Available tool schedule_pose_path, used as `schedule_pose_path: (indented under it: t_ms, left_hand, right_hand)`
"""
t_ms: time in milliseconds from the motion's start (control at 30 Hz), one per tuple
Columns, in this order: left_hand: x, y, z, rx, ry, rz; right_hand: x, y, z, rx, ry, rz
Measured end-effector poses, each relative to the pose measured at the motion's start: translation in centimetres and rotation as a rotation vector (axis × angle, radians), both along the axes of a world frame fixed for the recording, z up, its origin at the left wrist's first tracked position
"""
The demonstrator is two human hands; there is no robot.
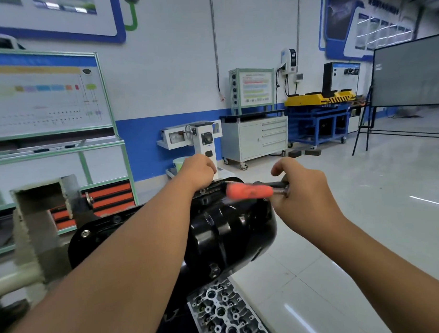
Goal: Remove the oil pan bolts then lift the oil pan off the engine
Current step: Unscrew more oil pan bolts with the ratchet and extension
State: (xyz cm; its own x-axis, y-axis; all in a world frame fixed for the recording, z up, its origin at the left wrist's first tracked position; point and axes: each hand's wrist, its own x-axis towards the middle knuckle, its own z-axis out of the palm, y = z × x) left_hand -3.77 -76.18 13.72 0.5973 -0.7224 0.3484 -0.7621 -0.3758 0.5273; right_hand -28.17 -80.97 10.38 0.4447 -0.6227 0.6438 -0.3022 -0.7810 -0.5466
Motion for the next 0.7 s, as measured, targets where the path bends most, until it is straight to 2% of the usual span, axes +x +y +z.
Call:
schedule_pose_path:
  t_ms: [200,333,433,533,700]
  left_hand:
    - [0.6,0.1,0.2,-0.078,0.032,0.056]
    - [-0.3,-0.3,-0.2,-0.007,-0.042,-0.128]
    - [-0.4,-0.3,-0.2,0.013,-0.038,-0.145]
    - [-0.4,0.2,0.0,-0.035,-0.01,-0.165]
    - [-2.6,0.6,0.0,0.013,0.047,-0.39]
  right_hand:
    - [0.9,-0.1,0.5,0.074,-0.072,-0.076]
    - [1.1,0.9,-0.4,-0.046,-0.123,0.035]
    - [0.9,1.3,-0.9,-0.246,-0.155,0.115]
    - [0.9,1.4,-0.9,-0.271,-0.136,0.23]
    - [1.3,1.6,-1.4,-0.3,-0.12,0.312]
